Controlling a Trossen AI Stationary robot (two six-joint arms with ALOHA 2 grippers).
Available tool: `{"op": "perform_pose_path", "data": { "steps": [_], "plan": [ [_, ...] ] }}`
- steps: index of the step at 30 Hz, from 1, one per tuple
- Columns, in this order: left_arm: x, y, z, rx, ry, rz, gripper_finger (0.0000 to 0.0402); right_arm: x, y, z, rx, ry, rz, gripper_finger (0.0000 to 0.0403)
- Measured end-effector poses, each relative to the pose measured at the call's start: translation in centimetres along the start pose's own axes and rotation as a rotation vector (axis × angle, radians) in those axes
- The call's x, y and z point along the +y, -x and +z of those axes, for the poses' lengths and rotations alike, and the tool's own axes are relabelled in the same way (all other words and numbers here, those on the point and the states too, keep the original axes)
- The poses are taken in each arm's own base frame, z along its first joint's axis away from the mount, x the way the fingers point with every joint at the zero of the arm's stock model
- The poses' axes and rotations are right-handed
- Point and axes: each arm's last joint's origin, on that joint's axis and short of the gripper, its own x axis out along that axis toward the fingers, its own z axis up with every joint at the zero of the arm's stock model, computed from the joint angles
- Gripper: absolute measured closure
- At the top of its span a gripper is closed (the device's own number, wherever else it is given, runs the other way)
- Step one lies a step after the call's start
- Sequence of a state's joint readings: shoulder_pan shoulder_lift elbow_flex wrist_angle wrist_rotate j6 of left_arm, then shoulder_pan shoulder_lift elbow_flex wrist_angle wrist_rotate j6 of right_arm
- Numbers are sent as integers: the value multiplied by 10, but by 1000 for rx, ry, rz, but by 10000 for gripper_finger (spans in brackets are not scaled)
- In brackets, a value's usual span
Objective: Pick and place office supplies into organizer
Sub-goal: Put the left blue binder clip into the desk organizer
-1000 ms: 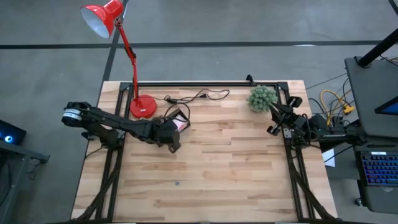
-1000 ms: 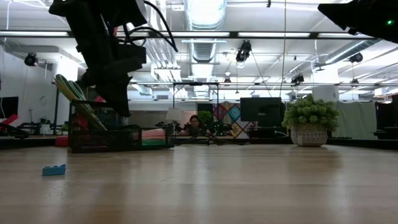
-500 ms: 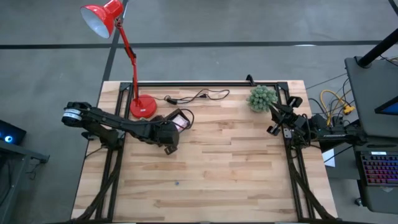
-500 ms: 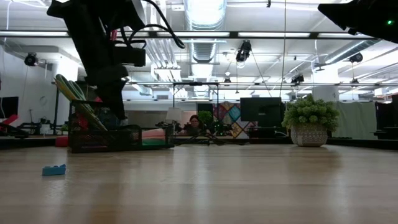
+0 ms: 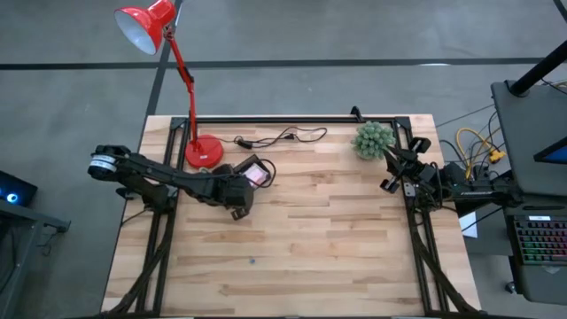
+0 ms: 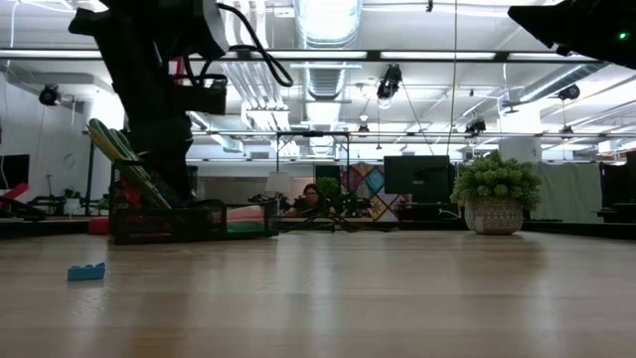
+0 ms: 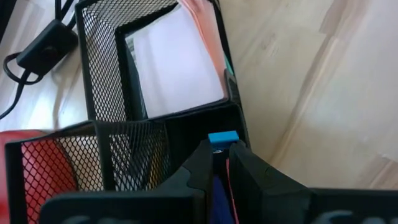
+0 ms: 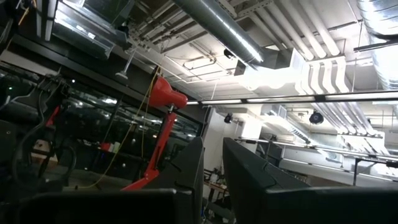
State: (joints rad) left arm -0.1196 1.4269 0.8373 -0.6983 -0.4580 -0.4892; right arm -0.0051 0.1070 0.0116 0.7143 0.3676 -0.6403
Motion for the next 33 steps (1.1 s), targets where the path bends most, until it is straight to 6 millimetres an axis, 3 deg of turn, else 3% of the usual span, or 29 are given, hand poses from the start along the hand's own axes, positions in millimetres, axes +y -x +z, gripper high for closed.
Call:
{"op": "perform_pose_path", "data": {
  "steps": [33],
  "plan": [
    [1,-19,-19,-4,74,11,384,0,0,0,0,16,0,351]
  ]
}}
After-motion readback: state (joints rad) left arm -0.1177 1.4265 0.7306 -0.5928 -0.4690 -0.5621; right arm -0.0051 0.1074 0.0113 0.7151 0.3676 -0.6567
